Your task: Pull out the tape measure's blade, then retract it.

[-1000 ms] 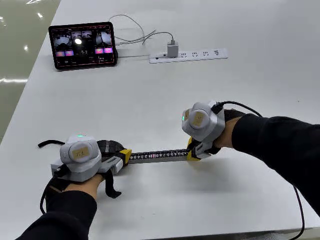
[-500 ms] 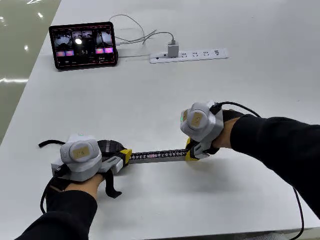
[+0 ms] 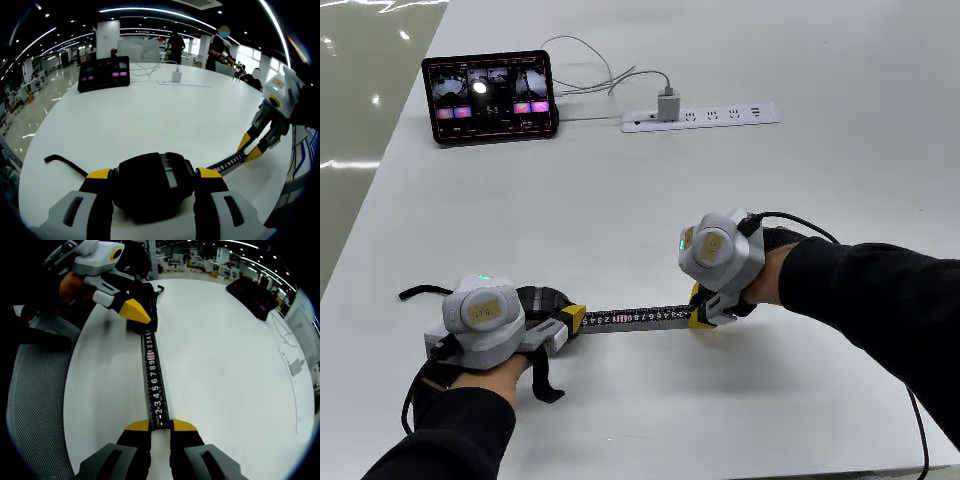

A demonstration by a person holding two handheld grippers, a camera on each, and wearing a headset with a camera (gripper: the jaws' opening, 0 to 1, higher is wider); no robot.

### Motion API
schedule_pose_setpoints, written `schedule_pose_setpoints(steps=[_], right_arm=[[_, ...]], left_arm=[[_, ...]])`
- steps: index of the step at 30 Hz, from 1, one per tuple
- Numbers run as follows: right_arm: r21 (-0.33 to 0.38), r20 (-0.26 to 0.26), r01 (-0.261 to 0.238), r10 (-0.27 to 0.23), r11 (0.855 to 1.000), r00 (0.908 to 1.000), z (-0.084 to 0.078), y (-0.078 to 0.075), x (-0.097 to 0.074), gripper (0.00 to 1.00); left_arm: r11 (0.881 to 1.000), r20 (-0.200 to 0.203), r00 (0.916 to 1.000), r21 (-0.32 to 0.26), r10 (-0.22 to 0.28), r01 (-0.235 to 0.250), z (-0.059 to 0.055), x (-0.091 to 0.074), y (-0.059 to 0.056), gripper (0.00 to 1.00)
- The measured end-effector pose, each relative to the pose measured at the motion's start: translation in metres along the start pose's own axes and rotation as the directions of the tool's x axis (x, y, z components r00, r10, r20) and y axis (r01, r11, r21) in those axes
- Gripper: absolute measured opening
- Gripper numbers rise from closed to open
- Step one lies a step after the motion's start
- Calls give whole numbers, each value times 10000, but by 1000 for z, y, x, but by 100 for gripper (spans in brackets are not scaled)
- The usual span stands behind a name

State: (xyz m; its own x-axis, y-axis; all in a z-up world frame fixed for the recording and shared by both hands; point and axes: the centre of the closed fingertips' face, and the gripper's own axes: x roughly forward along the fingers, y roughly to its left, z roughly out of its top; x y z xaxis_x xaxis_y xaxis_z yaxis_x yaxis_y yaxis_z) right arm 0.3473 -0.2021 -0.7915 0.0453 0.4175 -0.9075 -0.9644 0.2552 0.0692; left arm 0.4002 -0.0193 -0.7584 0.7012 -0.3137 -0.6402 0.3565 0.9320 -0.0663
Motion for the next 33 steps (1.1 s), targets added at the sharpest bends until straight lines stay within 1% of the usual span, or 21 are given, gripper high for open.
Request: schedule_pose_setpoints(steps=[11, 23, 33], right_arm=[[-115, 94, 3, -2, 9999, 10000, 4, 1, 2, 9], [123, 198, -29, 27, 9999, 9998, 7, 0, 4, 9], [-38, 246, -24, 25, 10000, 9997, 11, 1, 6, 9]], left_arm=[[10000, -23, 10000, -32, -17, 17, 0, 0, 0, 60], [9999, -10, 9999, -86, -126, 126, -1, 0, 1, 60], [9997, -5, 9998, -133, -203, 203, -1, -1, 0, 60]])
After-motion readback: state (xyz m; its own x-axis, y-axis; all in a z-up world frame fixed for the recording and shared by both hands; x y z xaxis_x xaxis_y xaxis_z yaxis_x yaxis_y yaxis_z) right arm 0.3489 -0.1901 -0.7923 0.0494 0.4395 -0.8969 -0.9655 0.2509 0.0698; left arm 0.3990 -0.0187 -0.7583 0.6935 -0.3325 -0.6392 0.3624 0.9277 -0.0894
